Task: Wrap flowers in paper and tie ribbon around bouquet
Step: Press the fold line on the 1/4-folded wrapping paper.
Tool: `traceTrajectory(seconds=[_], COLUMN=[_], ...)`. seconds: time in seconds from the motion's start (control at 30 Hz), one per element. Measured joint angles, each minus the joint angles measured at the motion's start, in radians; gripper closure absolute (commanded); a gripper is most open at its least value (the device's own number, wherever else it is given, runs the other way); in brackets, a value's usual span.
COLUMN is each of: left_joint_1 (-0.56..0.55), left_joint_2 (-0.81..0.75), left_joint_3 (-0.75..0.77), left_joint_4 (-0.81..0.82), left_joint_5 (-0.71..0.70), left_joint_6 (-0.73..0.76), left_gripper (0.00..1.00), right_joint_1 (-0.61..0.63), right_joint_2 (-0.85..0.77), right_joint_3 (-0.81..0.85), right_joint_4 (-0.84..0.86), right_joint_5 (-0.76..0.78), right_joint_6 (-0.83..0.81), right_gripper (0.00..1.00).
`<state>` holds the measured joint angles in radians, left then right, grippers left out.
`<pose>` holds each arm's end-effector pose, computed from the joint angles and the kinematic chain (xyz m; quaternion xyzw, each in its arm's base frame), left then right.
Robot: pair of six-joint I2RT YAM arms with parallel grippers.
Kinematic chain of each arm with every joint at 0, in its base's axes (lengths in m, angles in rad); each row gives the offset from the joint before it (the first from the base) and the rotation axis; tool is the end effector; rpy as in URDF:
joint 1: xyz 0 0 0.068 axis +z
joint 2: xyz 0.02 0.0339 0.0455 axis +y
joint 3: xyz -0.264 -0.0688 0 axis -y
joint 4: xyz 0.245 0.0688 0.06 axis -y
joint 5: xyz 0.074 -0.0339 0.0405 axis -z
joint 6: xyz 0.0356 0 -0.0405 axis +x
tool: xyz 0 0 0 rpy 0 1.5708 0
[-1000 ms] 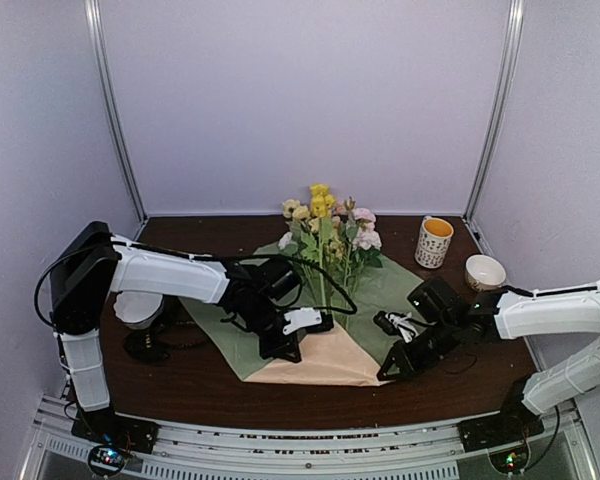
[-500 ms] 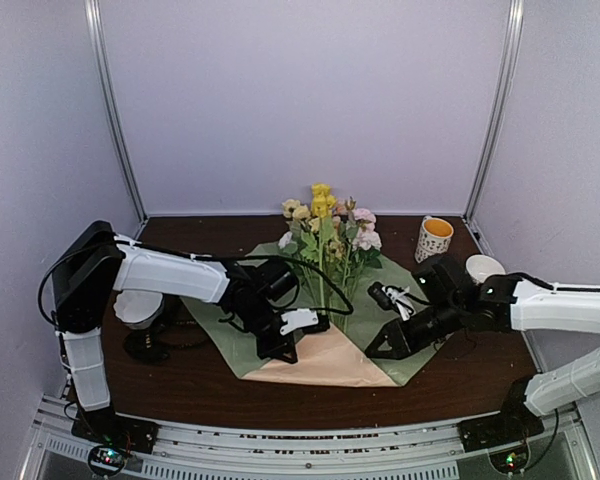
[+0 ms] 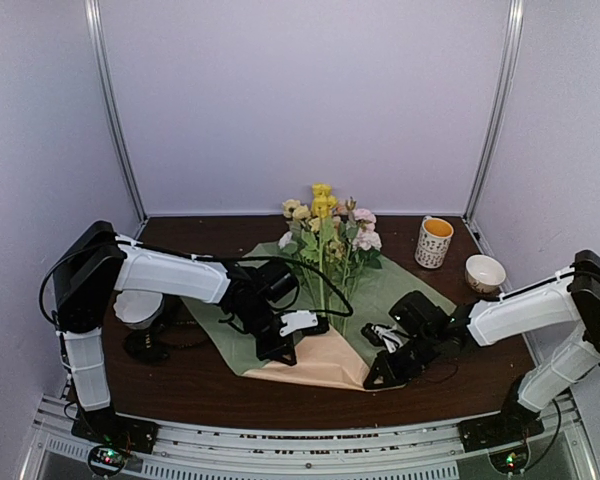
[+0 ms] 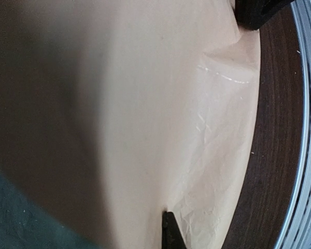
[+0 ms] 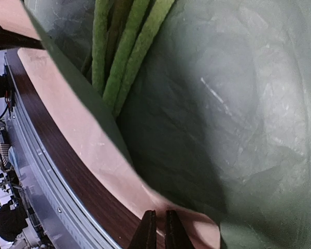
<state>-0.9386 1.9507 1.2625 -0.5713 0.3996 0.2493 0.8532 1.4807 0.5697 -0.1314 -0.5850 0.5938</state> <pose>0.2122 -0.3131 0.1477 0.5674 0.7852 -0.2359 0.0768 0.1470 0.1983 0.1301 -0.1942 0.9068 0.3741 0.0031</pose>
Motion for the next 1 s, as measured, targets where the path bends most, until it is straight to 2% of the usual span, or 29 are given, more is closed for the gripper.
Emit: traceTrajectory(seconds=[0.17, 0.43, 0.53, 0.67, 0.77, 0.87, 1.0], left_joint_1=[0.000, 0.000, 0.000, 0.000, 0.000, 0.000, 0.000], left_joint_2=[0.000, 0.000, 0.001, 0.002, 0.002, 0.002, -0.007], left_joint_3=[0.000, 0.000, 0.000, 0.000, 0.000, 0.000, -0.020], left_joint_4=[-0.001, -0.006, -0.006, -0.007, -0.008, -0.007, 0.018], left_joint_5=[0.000, 0.000, -0.002, -0.007, -0.012, -0.032, -0.114], left_joint_6=[0.000, 0.000, 0.000, -0.013, -0.028, -0.056, -0.120], left_gripper=[1.00, 1.00, 1.00, 0.99, 0.85, 0.78, 0.63], right_joint_1=[-0.002, 0.002, 0.039, 0.082, 0.085, 0.083, 0.077], right_joint_2=[-0.027, -0.215, -0.215, -0.144, -0.053, 0.036, 0.087], right_joint_3=[-0.016, -0.047, 0.007, 0.086, 0.094, 0.068, 0.065], right_joint_4=[-0.055, -0.244, -0.230, -0.097, -0.012, 0.027, 0.040], right_joint_5=[0.030, 0.117, 0.120, 0.082, 0.069, 0.065, 0.055], right_joint_6=[-0.006, 0.010, 0.012, 0.030, 0.047, 0.065, 0.069], right_gripper=[0.91, 0.91, 0.92, 0.92, 0.93, 0.93, 0.93])
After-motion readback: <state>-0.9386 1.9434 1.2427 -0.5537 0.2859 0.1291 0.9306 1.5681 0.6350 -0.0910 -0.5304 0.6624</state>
